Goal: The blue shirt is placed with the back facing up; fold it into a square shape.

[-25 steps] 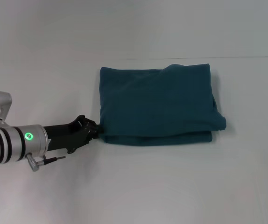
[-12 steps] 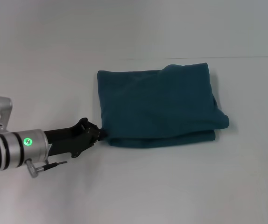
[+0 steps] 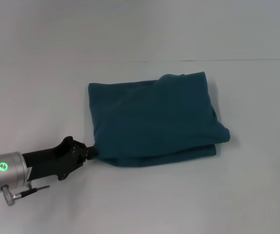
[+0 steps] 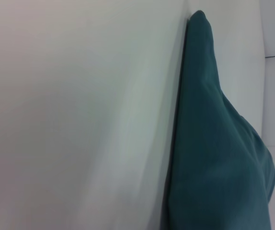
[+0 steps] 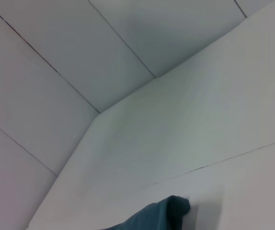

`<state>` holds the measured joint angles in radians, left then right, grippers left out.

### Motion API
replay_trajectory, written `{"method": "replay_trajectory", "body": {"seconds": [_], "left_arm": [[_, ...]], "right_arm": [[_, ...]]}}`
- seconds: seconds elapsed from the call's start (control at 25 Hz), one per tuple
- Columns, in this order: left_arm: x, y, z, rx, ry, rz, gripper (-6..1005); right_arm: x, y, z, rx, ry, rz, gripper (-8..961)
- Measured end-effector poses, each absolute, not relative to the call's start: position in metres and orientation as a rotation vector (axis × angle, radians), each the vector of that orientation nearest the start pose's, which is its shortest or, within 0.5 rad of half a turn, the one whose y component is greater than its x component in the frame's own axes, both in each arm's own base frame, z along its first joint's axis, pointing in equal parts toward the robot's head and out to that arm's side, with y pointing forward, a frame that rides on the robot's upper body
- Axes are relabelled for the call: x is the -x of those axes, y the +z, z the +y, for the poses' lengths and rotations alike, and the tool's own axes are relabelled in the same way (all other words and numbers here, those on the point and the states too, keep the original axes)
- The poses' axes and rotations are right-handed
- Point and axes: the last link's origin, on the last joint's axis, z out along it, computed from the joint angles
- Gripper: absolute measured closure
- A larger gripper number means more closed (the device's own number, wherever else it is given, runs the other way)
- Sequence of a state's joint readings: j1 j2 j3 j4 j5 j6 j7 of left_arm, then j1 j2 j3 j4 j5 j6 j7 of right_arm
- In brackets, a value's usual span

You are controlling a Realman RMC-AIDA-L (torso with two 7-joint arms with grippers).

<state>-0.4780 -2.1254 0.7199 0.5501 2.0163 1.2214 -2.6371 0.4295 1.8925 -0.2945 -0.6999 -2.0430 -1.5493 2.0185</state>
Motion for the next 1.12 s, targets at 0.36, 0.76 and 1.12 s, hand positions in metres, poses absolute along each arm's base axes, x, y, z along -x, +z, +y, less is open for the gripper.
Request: {"method": "replay_trajectory", "body": {"seconds": [0.36, 0.76, 1.12], "left_arm": [[0.323, -0.032, 0.312, -1.771, 0.901, 2.623, 944], [0.322, -0.012, 0.307, -2.029, 0.896, 2.422, 909], [0.33, 0.05, 0.303, -2.408, 1.064, 2.182, 813]], "right_arm": [[-0.347, 0.134, 0.324, 2.009, 0.902, 1.442, 96], [-0.347, 0.131, 0.324, 2.028, 0.875, 1.472, 91], [-0.366, 0.124, 0.328, 1.913, 0.688, 1.661, 86]]}}
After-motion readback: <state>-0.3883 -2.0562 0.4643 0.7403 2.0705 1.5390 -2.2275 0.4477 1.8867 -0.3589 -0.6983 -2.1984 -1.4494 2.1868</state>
